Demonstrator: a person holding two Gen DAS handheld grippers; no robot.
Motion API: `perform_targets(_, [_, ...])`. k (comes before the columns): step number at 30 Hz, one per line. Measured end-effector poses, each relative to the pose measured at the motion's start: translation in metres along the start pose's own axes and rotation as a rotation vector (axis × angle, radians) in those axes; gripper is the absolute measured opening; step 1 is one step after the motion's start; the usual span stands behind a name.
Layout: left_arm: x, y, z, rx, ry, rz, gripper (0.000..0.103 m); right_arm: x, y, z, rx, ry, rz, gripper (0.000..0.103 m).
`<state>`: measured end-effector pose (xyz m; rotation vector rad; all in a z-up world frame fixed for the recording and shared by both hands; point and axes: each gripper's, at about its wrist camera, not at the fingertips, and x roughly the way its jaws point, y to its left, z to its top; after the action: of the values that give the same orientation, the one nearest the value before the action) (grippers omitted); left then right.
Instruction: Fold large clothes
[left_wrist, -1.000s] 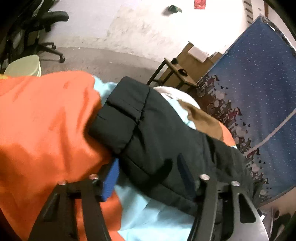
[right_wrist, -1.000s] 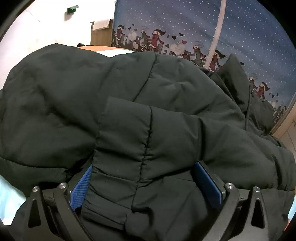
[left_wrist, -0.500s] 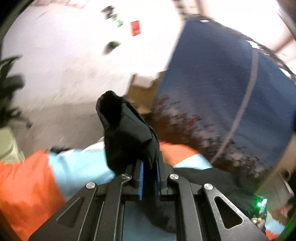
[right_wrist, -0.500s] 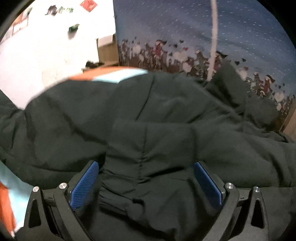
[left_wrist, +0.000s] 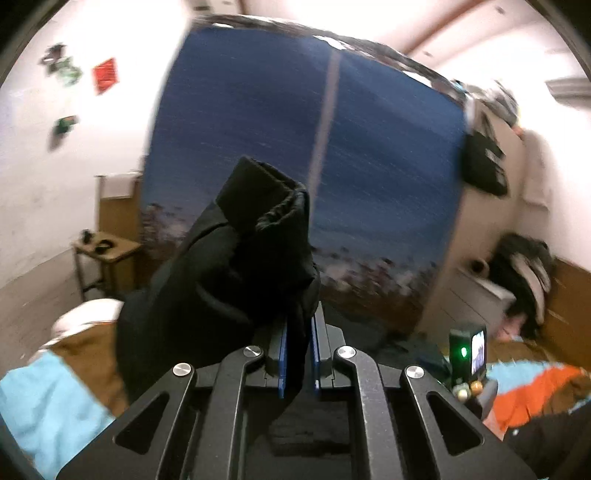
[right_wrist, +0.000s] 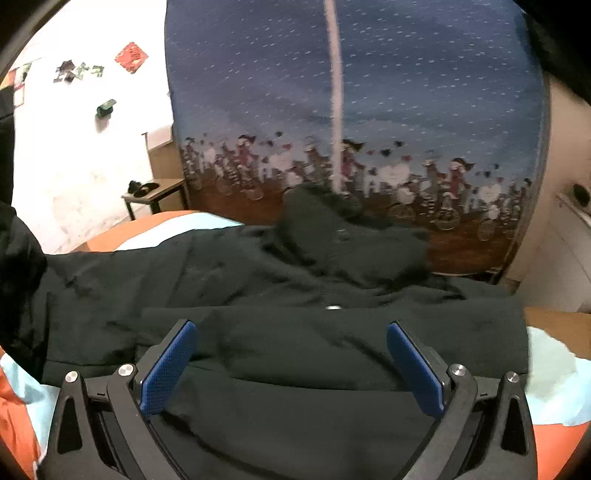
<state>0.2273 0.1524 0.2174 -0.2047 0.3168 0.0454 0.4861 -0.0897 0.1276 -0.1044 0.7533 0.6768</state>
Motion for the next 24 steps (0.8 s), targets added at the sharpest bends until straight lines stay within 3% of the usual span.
perform_targets(8, [0.091,-0.084,-0.035,0.109,0.147,-0.129,0.007,-0.034,-0.081,0.0,0.173,-0.029,0.084,0.103])
perform_targets(18, [0.182,-0.162,-0.11,0.179,0.394,-0.219,0.007,-0.04,-0.162,-0.028,0.33,0.003,0.054,0.103])
perform_targets(24, [0.206,-0.19,-0.173,0.265,0.48,-0.251,0.007,-0.013,-0.194,-0.061,0.494,0.112,0.219,0.103])
